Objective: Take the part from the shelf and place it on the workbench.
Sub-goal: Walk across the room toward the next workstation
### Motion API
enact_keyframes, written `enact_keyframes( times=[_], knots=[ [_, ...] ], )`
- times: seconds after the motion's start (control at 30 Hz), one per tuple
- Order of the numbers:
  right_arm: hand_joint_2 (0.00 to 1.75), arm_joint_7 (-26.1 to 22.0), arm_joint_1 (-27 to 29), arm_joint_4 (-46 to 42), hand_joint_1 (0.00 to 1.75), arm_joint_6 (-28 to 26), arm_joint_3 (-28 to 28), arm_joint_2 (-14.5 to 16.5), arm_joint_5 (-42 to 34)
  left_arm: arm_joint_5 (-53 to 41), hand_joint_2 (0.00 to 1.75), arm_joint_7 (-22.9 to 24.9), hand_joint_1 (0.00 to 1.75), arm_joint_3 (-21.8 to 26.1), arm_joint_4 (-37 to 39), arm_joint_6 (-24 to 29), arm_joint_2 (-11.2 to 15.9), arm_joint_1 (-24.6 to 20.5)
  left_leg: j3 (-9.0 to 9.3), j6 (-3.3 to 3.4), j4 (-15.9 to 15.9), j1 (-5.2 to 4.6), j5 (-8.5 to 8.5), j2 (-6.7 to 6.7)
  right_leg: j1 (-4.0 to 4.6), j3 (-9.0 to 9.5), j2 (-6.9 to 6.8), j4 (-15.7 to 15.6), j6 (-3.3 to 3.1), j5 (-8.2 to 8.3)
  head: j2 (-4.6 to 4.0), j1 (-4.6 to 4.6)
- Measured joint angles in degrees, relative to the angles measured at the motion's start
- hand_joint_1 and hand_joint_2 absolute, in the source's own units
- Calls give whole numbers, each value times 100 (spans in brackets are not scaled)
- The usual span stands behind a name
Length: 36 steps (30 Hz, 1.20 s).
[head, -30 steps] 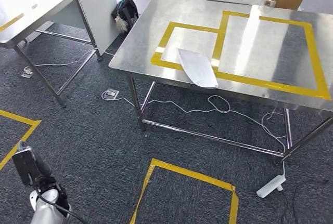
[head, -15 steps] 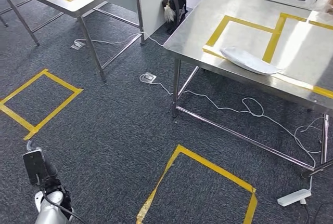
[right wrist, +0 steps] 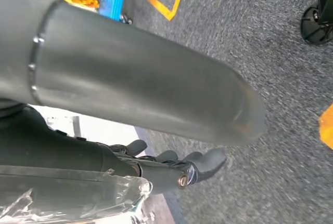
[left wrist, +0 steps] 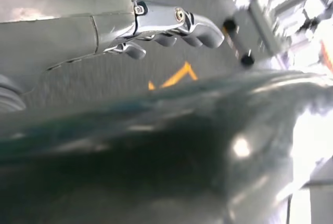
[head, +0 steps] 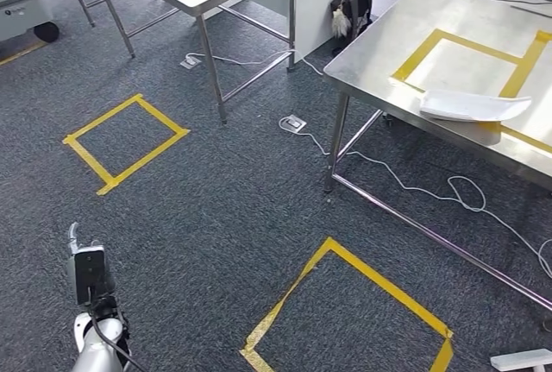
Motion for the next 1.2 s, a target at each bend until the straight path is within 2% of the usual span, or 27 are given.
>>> enact_keyframes(
  times=[0.07, 0.1, 0.13, 0.17, 0.2, 0.27, 0.3, 0.33, 0.4, 0.43, 0.47, 0.53, 0.57, 0.6, 0.63, 0.67, 0.7, 0.77, 0.83, 0.87, 0.9, 0.93, 1.0, 1.07, 1.13, 1.17, 1.2],
  knots=[
    [0, -1, 15, -2, 0, 4, -3, -1, 14, -145, 0, -30, 0, -73, 7, 145, 5, -22, -310, -51, 750, 8, -445, 264, 6, -67, -176, 0, -9, 44, 0, -23],
    [0, 0, 27, -2, 0, 5, -4, -1, 20, -202, 0, -47, 0, -102, 14, 199, 9, -24, -413, -76, 1051, 25, -573, 316, 6, -98, -270, 3, 2, 58, 0, -22],
    [0, 0, 37, -1, 0, 5, -5, -1, 28, -254, 0, -60, 0, -129, 23, 242, 13, -22, -422, -96, 1170, 45, -597, 343, 4, -125, -358, 6, 14, 71, 0, -23],
    [0, 1, 41, -1, 0, 6, -7, 0, 38, -308, 0, -71, 0, -159, 34, 285, 19, -19, -327, -111, 1082, 65, -527, 368, 0, -148, -443, 10, 27, 81, 0, -22],
    [0, 2, 40, 0, 0, 7, -7, 1, 53, -363, 0, -79, 0, -190, 44, 325, 28, -19, -121, -123, 787, 81, -386, 419, -6, -164, -524, 15, 45, 90, 0, -23],
    [0, 1, 32, -3, 0, 11, -7, -3, 83, -491, 0, -90, 0, -265, 55, 400, 38, -37, 372, -127, 25, 89, -143, 680, 6, -184, -660, 42, 100, 93, 0, -32],
    [0, 1, 26, -5, 0, 14, -7, -7, 97, -583, 0, -94, 0, -306, 60, 430, 39, -50, 529, -93, -242, 83, -84, 776, 22, -191, -724, 59, 136, 92, 0, -24],
    [0, 1, 18, -7, 0, 16, -7, -10, 108, -688, 0, -97, 0, -341, 67, 454, 39, -58, 593, -48, -370, 71, -75, 830, 37, -196, -783, 74, 169, 89, 0, -19],
    [0, 2, -7, -9, 0, 22, -7, -12, 127, -912, 0, -103, 0, -378, 87, 478, 45, -50, 565, 70, -396, 45, -58, 718, 29, -193, -891, 83, 228, 92, 0, 2],
    [0, 2, -20, -9, 0, 26, -7, -12, 136, -1029, 0, -107, 0, -376, 95, 490, 49, -43, 552, 114, -398, 40, -40, 659, 7, -210, -833, 114, 262, 58, 0, 2],
    [0, 1, -26, -9, 0, 30, -7, -12, 145, -1146, 0, -109, 0, -370, 100, 501, 50, -46, 537, 159, -402, 39, -14, 592, -16, -259, -690, 229, 293, -36, 0, 5],
    [0, -25, -20, -9, 0, 38, -7, -12, 162, -1392, 0, -118, 0, -359, 104, 514, 25, -71, 495, 233, -407, 39, 32, 447, -38, -526, -294, 828, 328, -399, 0, 20],
    [0, -37, -9, -9, 0, 39, -7, -12, 170, -1492, 0, -122, 0, -356, 108, 515, 2, -79, 469, 260, -406, 29, 50, 368, -38, -707, -173, 1243, 324, -598, 0, 24],
    [0, -49, -1, -9, 0, 41, -7, -11, 178, -1579, 0, -125, 0, -354, 114, 515, -23, -78, 444, 278, -406, 14, 66, 281, -34, -873, -123, 1598, 313, -733, 0, 27],
    [0, -49, 5, -9, 0, 42, -7, -11, 184, -1645, 0, -126, 0, -350, 120, 515, -39, -72, 424, 288, -405, 1, 82, 194, -31, -962, -104, 1780, 297, -763, 0, 27],
    [0, -49, 7, -9, 0, 42, -7, -10, 188, -1698, 0, -126, 0, -345, 125, 515, -53, -66, 410, 291, -404, -10, 98, 105, -29, -945, -91, 1742, 277, -686, 0, 26],
    [0, -49, 6, -9, 0, 42, -7, -10, 192, -1746, 0, -126, 0, -337, 128, 516, -63, -63, 402, 285, -403, -16, 113, 13, -28, -814, -56, 1479, 252, -515, 0, 26],
    [0, -49, -1, -9, 0, 42, -7, -10, 202, -1837, 0, -126, 0, -319, 129, 517, -91, -65, 390, 258, -395, -23, 138, -147, -39, -407, 179, 675, 207, -165, 0, 26],
    [0, -58, -20, -9, 0, 42, -7, -10, 211, -1933, 0, -126, 0, -304, 129, 517, -126, -72, 345, 205, -381, -17, 170, -280, -53, -163, 382, 198, 200, -48, 0, 24],
    [0, -63, -33, -9, 0, 42, -7, -10, 215, -1970, 0, -126, 0, -299, 129, 518, -137, -70, 314, 168, -380, -8, 193, -341, -50, -140, 396, 144, 196, -58, 0, 21],
    [0, -68, -47, -9, 0, 41, -7, -11, 218, -2006, 0, -126, 0, -294, 128, 519, -144, -64, 285, 129, -385, 7, 220, -406, -44, -132, 334, 131, 187, -39, 0, 20],
    [0, -69, -59, -10, 0, 41, -7, -11, 222, -2037, 0, -126, 0, -286, 128, 520, -145, -54, 258, 101, -372, 15, 220, -389, -43, -128, 266, 115, 161, -13, 0, 20],
    [0, -72, -67, -11, 0, 46, -7, -11, 229, -2117, 0, -126, 0, -259, 127, 522, -152, -57, 121, 56, -114, 2, 30, -119, -50, -126, 107, 69, 108, 37, 0, -3],
    [0, -88, -54, -10, 0, 56, -7, -11, 236, -2248, 0, -126, 0, -218, 128, 524, -172, -79, -187, 6, 575, -3, -384, 225, -47, -140, -82, 57, 80, 63, 0, -23],
    [0, -99, -47, -9, 0, 62, -7, -11, 244, -2383, 0, -126, 0, -169, 129, 524, -197, -78, -428, -48, 1175, 24, -646, 329, -45, -167, -278, 62, 76, 80, 0, -26],
    [0, -99, -51, -9, 0, 64, -7, -10, 247, -2431, 0, -126, 0, -141, 129, 524, -206, -75, -413, -69, 1210, 41, -629, 351, -48, -181, -367, 64, 79, 85, 0, -26],
    [0, -99, -57, -9, 0, 67, -7, -8, 250, -2470, 0, -126, 0, -112, 129, 524, -215, -73, -280, -85, 1024, 57, -512, 381, -53, -192, -449, 66, 87, 90, 0, -27]
  ],
)
